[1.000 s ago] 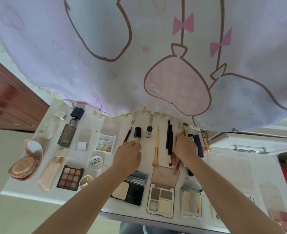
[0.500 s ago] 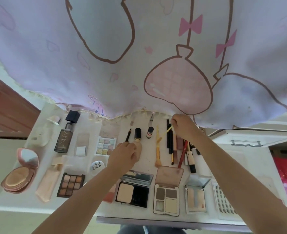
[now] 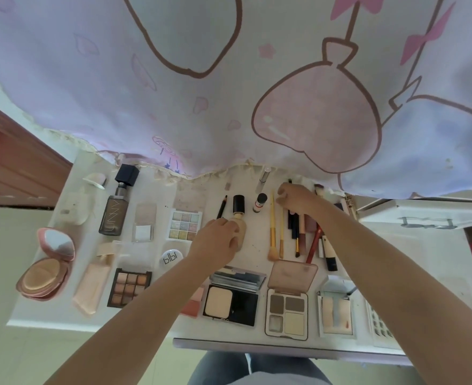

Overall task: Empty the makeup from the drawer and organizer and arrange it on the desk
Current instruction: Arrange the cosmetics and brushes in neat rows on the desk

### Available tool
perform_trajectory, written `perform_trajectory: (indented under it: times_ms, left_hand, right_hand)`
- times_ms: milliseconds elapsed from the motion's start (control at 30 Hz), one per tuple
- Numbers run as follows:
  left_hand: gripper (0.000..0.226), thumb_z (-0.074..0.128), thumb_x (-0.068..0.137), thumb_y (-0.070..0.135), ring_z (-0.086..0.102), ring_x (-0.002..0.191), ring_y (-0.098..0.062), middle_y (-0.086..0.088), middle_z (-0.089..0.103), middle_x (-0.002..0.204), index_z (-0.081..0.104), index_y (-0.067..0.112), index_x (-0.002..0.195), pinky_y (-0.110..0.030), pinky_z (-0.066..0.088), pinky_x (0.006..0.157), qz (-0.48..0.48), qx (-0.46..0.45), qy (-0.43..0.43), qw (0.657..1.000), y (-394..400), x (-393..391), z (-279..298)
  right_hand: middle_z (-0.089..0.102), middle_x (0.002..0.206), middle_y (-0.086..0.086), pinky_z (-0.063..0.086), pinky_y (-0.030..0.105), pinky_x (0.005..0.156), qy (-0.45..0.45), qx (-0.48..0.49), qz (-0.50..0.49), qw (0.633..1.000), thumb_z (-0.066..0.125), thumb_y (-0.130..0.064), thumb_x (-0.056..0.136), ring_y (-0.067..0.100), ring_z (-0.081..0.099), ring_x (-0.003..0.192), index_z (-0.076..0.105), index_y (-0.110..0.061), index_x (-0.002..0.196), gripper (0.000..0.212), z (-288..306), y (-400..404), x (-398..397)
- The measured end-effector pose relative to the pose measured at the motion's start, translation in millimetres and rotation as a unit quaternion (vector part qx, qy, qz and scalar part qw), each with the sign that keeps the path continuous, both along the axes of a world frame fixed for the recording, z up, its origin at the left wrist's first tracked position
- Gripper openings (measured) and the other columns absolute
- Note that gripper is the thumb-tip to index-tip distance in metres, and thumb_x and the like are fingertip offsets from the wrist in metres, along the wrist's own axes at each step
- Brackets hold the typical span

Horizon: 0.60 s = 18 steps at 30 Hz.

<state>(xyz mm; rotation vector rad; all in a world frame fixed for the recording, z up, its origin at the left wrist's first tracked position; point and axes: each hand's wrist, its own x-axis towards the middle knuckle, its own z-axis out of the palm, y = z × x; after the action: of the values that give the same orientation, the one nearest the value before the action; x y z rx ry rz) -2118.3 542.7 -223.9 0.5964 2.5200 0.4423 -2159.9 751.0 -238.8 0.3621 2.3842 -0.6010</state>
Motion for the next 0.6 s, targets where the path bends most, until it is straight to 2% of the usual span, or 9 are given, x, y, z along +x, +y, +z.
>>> perform_trajectory:
  times_ms: [33,100,133,167,233,300,400,600]
  left_hand:
    - [0.033,0.037,0.095,0.019,0.044,0.118,-0.018,-0.003,0.050,0.127,0.047,0.014,0.126,-0.026,0.039,0.093,-0.004,-0.003,0.001,1.000,2,0,-1]
    - [0.032,0.036,0.095,0.019,0.046,0.114,-0.018,-0.003,0.051,0.124,0.047,0.013,0.124,-0.025,0.040,0.090,-0.015,-0.011,0.006,1.000,5,-1,-2]
    - [0.032,0.036,0.095,0.019,0.047,0.113,-0.018,-0.004,0.051,0.123,0.048,0.012,0.123,-0.025,0.040,0.089,-0.022,-0.013,0.008,1.000,6,-1,-3]
    - [0.031,0.036,0.095,0.019,0.048,0.112,-0.018,-0.004,0.052,0.122,0.048,0.012,0.122,-0.024,0.040,0.089,-0.027,-0.013,0.008,1.000,8,-1,-4]
    - [0.030,0.037,0.094,0.018,0.048,0.111,-0.019,-0.004,0.053,0.120,0.049,0.012,0.120,-0.025,0.040,0.090,-0.036,-0.015,0.004,0.999,10,0,-4]
    - [0.030,0.037,0.094,0.019,0.047,0.112,-0.019,-0.003,0.052,0.121,0.049,0.012,0.120,-0.025,0.040,0.092,-0.043,-0.020,0.009,0.999,11,0,-3]
    - [0.032,0.036,0.095,0.020,0.046,0.114,-0.018,-0.003,0.051,0.123,0.047,0.013,0.123,-0.026,0.041,0.093,-0.036,-0.031,0.024,0.999,13,0,3]
    - [0.034,0.035,0.095,0.021,0.046,0.114,-0.019,-0.004,0.050,0.124,0.044,0.013,0.126,-0.027,0.041,0.091,-0.024,-0.049,0.051,0.997,14,3,10]
  right_hand:
    - [0.050,0.078,0.003,0.034,0.021,0.052,0.018,0.005,-0.012,1.000,0.038,-0.017,0.095,0.016,0.047,0.062,0.053,-0.004,0.102,0.021,0,5,3]
    - [0.048,0.069,0.002,0.034,0.022,0.053,0.047,0.051,-0.006,0.998,0.039,-0.015,0.094,0.020,0.049,0.070,0.053,-0.003,0.078,0.024,-1,14,9]
    - [0.049,0.068,0.003,0.036,0.023,0.055,0.057,0.076,0.001,0.995,0.040,-0.015,0.093,0.021,0.050,0.073,0.051,-0.006,0.073,0.025,-1,17,13]
    - [0.053,0.071,0.006,0.039,0.025,0.060,0.060,0.093,0.008,0.994,0.043,-0.017,0.093,0.022,0.052,0.077,0.053,-0.006,0.076,0.022,-1,17,17]
    - [0.060,0.089,0.010,0.045,0.029,0.071,0.077,0.109,0.026,0.991,0.047,-0.022,0.092,0.024,0.057,0.087,0.056,-0.004,0.098,0.021,-5,15,24]
    - [0.059,0.103,0.011,0.045,0.029,0.072,0.088,0.136,0.032,0.986,0.049,-0.024,0.091,0.025,0.058,0.095,0.053,-0.004,0.108,0.027,-9,10,26]
    - [0.055,0.108,0.011,0.043,0.028,0.069,0.099,0.162,0.012,0.982,0.048,-0.016,0.090,0.026,0.056,0.097,0.049,-0.005,0.112,0.025,-12,0,28]
    - [0.055,0.111,0.014,0.045,0.030,0.073,0.101,0.159,-0.036,0.981,0.048,-0.005,0.087,0.028,0.057,0.099,0.044,-0.002,0.115,0.029,-14,-16,23]
